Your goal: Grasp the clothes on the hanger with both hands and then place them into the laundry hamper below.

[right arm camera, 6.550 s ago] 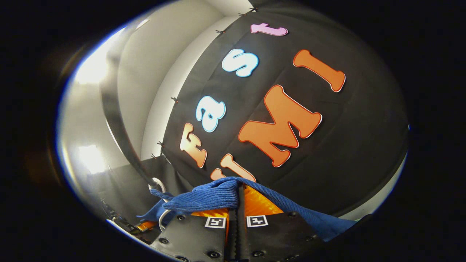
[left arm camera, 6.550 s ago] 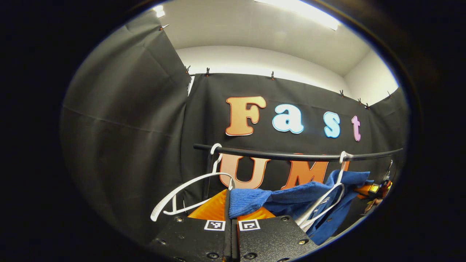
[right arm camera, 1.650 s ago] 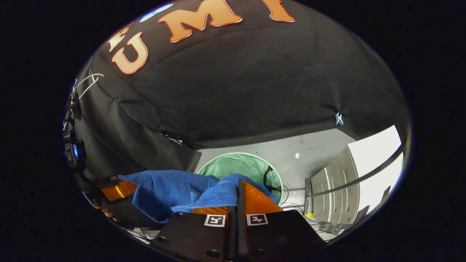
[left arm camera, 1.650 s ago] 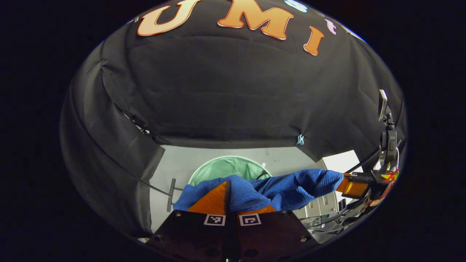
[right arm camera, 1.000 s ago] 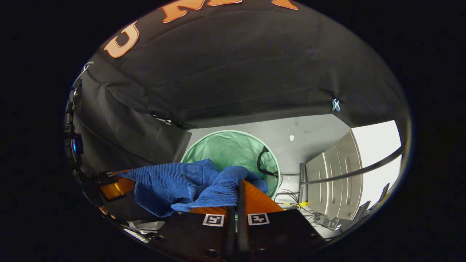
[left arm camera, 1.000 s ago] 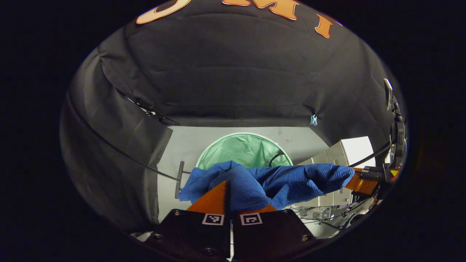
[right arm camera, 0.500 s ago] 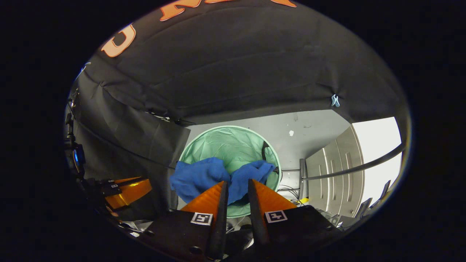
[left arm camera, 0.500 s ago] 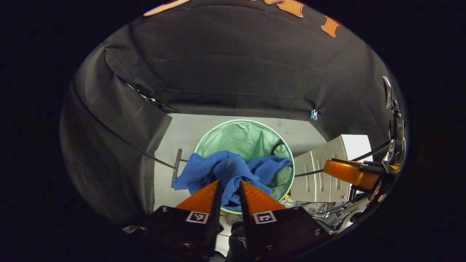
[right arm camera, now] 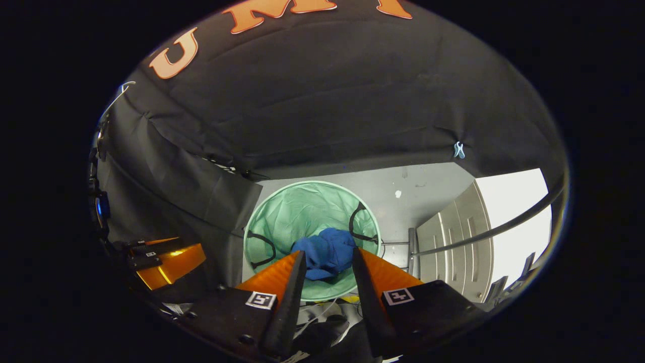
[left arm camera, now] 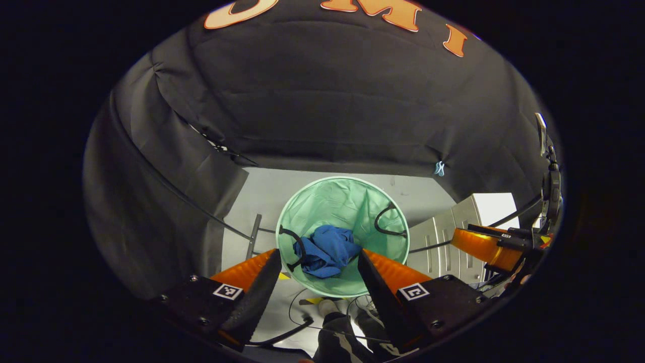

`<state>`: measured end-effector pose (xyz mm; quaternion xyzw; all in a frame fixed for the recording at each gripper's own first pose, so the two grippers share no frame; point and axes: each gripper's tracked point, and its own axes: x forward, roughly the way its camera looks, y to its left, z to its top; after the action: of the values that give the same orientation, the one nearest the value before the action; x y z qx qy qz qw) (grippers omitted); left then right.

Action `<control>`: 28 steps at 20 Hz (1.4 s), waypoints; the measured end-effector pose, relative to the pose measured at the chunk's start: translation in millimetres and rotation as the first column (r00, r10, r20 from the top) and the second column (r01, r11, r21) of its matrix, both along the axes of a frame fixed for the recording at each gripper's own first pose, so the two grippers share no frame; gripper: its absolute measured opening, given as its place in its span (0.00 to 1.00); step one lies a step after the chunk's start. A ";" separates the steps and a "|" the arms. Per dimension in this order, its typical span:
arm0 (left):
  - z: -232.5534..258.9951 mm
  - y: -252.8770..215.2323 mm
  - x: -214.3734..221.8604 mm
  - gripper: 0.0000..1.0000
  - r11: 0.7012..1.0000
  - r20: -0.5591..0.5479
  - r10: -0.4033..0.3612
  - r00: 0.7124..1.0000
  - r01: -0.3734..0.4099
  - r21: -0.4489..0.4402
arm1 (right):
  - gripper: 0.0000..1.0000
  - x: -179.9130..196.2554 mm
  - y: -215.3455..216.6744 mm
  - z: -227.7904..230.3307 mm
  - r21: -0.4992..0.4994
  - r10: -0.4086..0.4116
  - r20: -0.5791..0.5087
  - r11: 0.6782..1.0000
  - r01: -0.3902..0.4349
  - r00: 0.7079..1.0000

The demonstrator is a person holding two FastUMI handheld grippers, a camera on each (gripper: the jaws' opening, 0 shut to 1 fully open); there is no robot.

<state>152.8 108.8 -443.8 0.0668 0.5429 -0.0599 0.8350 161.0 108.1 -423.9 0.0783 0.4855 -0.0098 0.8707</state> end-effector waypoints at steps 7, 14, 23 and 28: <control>51.7 -6.6 -4.8 0.98 1.000 0.082 -0.001 0.997 0.002 -0.012 | 0.84 -19.2 -10.1 31.3 -0.027 0.002 0.056 1.000 0.000 0.998; 104.7 -12.9 -2.7 0.98 1.000 0.186 -0.011 0.982 0.015 -0.018 | 0.99 -32.3 -21.5 88.6 -0.070 -0.007 0.165 0.997 0.019 0.986; 194.8 -32.6 -1.2 0.98 0.996 0.385 -0.068 0.920 0.085 -0.028 | 0.98 -31.0 -9.4 190.6 -0.086 -0.013 0.369 0.995 0.048 0.929; 261.3 -48.5 11.6 0.97 0.992 0.516 -0.060 0.854 0.110 -0.067 | 0.98 -32.9 -1.9 261.3 -0.076 -0.011 0.507 0.995 0.057 0.862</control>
<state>164.4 60.3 -182.4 0.0648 0.2939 -0.1023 0.9481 128.1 106.2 -162.6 0.0482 0.2379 -0.0258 0.9697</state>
